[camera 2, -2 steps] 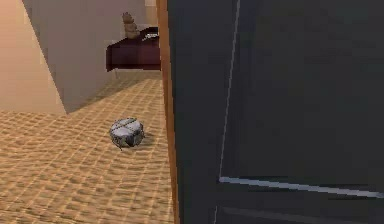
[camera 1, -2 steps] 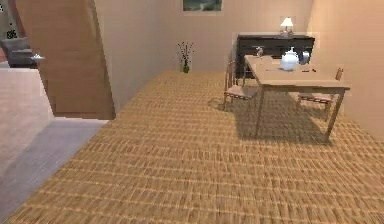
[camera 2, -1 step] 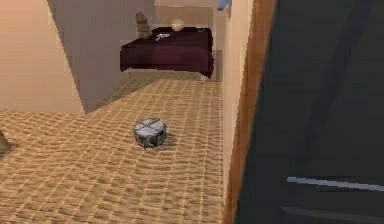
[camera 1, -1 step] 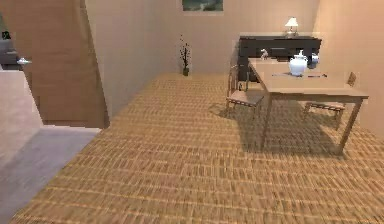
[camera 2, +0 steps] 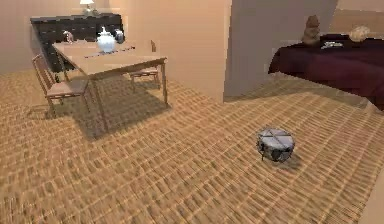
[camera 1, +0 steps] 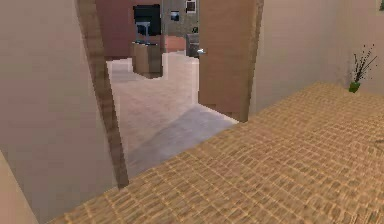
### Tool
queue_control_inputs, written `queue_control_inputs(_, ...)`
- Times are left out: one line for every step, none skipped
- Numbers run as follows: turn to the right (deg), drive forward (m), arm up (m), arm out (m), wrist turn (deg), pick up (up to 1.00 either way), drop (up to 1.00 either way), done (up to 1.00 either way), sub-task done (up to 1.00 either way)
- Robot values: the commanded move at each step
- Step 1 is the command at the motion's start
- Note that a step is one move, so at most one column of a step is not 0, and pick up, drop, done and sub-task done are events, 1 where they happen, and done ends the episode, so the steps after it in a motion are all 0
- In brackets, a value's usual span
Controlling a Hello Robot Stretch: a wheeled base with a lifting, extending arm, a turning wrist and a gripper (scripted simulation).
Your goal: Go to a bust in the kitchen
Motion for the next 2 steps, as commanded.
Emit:
queue_control_inputs(0.0, 1.0, 0.0, 0.0, 0.0, 0.0, 0.0, 0.0, 0.0)
queue_control_inputs(0.0, 0.7, 0.0, 0.0, 0.0, 0.0, 0.0, 0.0, 0.0)
